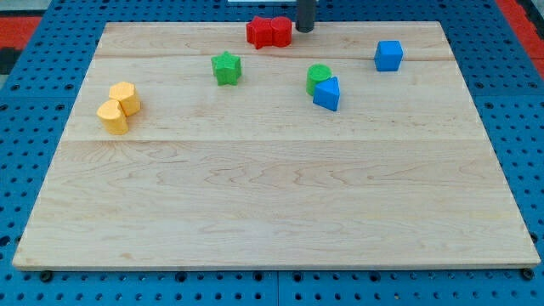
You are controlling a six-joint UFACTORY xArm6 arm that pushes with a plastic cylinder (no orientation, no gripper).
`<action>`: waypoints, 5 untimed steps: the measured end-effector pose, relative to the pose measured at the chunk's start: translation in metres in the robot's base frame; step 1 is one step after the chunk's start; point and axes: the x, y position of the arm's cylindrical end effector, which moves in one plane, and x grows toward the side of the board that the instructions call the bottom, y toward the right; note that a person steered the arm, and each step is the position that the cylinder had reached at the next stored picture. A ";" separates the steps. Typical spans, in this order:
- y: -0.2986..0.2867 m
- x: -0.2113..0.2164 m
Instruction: Move the green star close to the green circle
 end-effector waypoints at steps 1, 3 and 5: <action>0.012 0.001; 0.006 0.045; -0.051 0.069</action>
